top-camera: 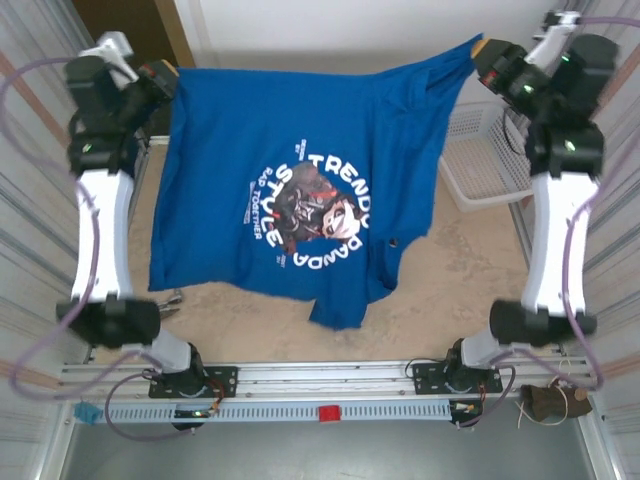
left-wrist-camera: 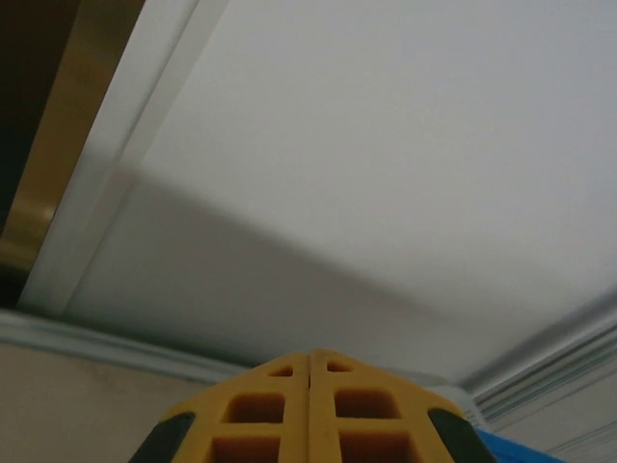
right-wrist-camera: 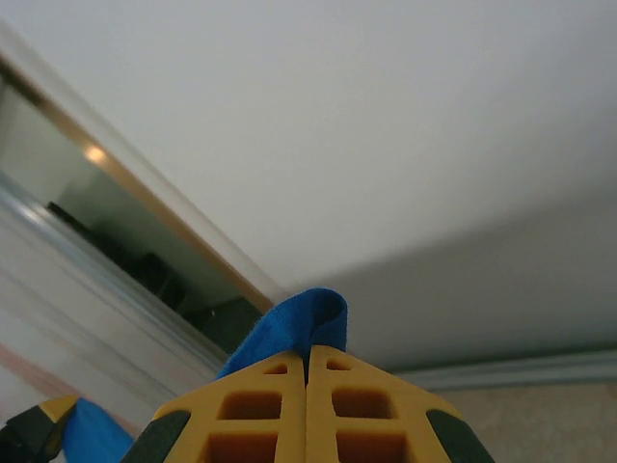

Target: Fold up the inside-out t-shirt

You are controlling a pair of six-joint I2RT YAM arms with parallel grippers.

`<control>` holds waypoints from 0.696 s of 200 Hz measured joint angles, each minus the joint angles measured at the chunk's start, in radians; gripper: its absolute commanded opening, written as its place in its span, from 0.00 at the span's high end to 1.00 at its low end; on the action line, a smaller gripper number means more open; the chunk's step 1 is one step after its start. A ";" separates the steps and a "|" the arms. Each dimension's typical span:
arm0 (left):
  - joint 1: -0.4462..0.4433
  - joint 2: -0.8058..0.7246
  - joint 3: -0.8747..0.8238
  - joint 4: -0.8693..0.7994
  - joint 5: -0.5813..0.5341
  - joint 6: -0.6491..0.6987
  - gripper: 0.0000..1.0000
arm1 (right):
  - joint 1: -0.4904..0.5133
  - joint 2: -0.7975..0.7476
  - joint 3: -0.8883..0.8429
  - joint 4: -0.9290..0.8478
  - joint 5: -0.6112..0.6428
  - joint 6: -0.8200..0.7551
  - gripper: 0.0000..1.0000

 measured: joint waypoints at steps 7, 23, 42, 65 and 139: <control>0.000 0.078 0.033 -0.022 0.010 -0.008 1.00 | 0.000 0.076 0.046 -0.027 -0.002 0.011 1.00; 0.000 0.221 0.122 -0.074 0.034 -0.038 1.00 | 0.000 0.250 0.219 -0.105 -0.016 0.032 1.00; 0.000 0.302 0.232 -0.116 0.056 -0.083 1.00 | -0.002 0.386 0.453 -0.149 -0.037 0.080 1.00; 0.000 0.316 0.425 -0.142 0.078 -0.124 1.00 | -0.034 0.363 0.517 -0.100 -0.077 0.168 1.00; 0.009 -0.079 0.098 0.034 0.132 -0.156 1.00 | -0.090 -0.172 -0.075 0.115 -0.099 0.193 1.00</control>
